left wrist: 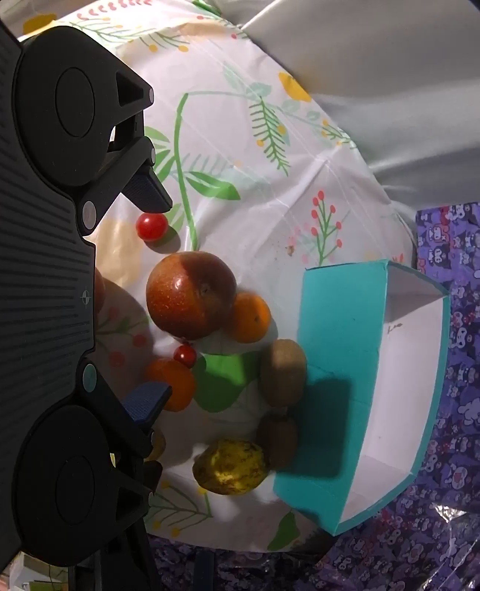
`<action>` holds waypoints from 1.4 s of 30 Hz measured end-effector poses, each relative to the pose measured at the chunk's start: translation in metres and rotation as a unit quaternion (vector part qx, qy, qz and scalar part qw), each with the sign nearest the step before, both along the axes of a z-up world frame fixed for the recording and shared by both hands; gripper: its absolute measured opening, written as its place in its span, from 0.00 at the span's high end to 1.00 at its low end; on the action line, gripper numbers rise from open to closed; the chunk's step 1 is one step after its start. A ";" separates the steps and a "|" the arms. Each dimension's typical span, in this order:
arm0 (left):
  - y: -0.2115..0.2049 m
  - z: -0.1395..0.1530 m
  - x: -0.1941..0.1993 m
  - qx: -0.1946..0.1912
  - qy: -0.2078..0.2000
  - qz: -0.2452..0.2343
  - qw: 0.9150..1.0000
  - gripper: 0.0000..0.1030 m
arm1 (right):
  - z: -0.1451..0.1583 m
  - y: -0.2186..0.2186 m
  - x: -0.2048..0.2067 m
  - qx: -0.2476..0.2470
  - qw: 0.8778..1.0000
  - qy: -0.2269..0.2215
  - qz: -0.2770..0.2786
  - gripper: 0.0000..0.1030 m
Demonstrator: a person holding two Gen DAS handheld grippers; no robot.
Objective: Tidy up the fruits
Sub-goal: 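Reach the left tool to the red apple while the right tool reaches the yellow pear, then close the left tool on the red apple while the right tool grips the yellow pear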
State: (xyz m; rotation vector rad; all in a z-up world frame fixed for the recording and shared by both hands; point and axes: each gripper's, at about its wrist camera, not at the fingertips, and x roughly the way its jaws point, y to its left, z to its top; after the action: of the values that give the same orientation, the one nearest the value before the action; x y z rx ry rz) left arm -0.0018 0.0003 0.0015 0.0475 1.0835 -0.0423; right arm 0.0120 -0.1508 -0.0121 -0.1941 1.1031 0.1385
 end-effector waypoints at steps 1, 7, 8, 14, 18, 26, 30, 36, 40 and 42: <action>0.001 0.002 -0.003 -0.006 -0.014 -0.005 1.000 0.03 | 0.002 -0.002 -0.001 0.005 1.000 -0.007 0.001 0.00; 0.008 0.020 -0.025 -0.019 -0.119 -0.020 0.993 0.03 | 0.011 -0.017 -0.015 0.037 0.998 -0.048 0.015 0.00; 0.009 0.021 -0.027 -0.014 -0.123 -0.024 0.992 0.03 | 0.012 -0.019 -0.018 0.041 0.997 -0.056 0.021 0.00; 0.019 0.010 -0.054 -0.104 -0.120 -0.080 0.984 0.03 | 0.031 -0.035 -0.056 0.092 0.969 -0.222 0.062 0.00; 0.023 -0.008 -0.070 -0.140 -0.085 -0.102 0.981 0.03 | 0.025 -0.031 -0.069 0.082 0.964 -0.225 0.116 0.00; 0.029 -0.039 -0.071 -0.108 -0.046 -0.119 0.986 0.05 | 0.005 -0.019 -0.073 0.080 0.973 -0.180 0.117 0.00; 0.030 -0.047 -0.063 -0.091 -0.044 -0.122 0.987 0.17 | -0.005 -0.019 -0.073 0.084 0.979 -0.154 0.107 0.00; 0.034 -0.064 -0.055 -0.095 -0.019 -0.130 0.987 0.24 | -0.012 -0.011 -0.074 0.078 0.980 -0.146 0.110 0.00; 0.033 -0.063 -0.053 -0.093 -0.030 -0.137 0.986 0.25 | -0.022 -0.003 -0.070 0.078 0.982 -0.127 0.113 0.08; 0.036 -0.060 -0.054 -0.103 -0.027 -0.130 0.986 0.25 | -0.029 0.000 -0.067 0.076 0.984 -0.115 0.112 0.10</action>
State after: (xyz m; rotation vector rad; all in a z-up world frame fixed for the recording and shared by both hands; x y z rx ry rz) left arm -0.0557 0.0359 -0.0590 0.0034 1.0093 -0.3858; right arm -0.0552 -0.1504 -0.0411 -0.1913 0.8348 0.3916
